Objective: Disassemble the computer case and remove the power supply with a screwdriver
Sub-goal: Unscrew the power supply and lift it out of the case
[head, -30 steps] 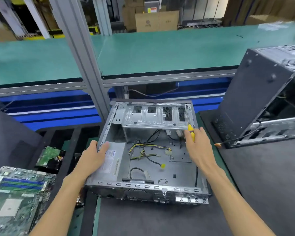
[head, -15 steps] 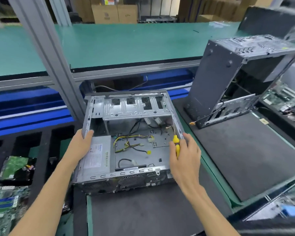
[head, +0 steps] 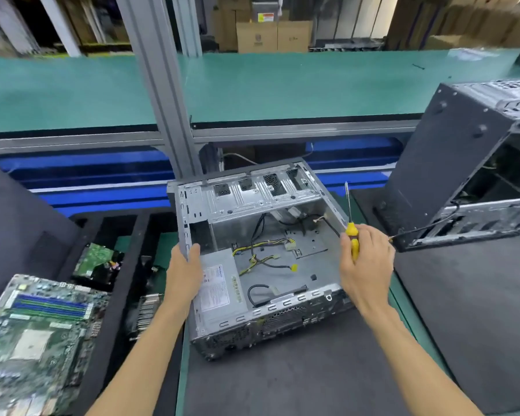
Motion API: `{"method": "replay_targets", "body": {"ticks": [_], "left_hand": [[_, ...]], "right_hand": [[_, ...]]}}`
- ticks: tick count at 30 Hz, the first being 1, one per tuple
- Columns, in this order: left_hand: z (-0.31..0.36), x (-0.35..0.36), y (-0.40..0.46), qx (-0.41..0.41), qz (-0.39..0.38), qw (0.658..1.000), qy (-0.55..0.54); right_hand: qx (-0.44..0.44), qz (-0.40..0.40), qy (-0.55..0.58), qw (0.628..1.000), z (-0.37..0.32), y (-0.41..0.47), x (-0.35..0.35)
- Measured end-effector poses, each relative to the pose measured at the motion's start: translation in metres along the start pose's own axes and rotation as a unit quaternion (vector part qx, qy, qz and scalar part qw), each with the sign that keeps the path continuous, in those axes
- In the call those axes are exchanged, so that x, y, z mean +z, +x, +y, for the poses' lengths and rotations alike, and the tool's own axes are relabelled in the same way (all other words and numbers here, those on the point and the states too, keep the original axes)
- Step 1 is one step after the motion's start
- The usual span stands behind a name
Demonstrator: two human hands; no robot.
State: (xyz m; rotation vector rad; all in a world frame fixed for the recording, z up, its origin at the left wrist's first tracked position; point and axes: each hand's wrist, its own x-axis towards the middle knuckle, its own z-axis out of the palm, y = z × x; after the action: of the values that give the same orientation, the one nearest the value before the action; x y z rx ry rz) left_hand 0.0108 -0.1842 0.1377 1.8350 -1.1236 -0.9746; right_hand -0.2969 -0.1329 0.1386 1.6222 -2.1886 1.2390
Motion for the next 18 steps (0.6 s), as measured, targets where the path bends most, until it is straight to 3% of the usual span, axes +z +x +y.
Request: {"method": "replay_targets", "body": {"ticks": [11, 18], "left_hand": [[0.01, 0.036, -0.053, -0.047, 0.078, 0.992, -0.089], [0.021, 0.047, -0.07, -0.011, 0.124, 0.991, -0.046]], "right_hand": [[-0.035, -0.007, 0.042, 0.998, 0.039, 0.043, 0.007], [0.004, 0.003, 0.06, 0.998, 0.047, 0.049, 0.007]]}}
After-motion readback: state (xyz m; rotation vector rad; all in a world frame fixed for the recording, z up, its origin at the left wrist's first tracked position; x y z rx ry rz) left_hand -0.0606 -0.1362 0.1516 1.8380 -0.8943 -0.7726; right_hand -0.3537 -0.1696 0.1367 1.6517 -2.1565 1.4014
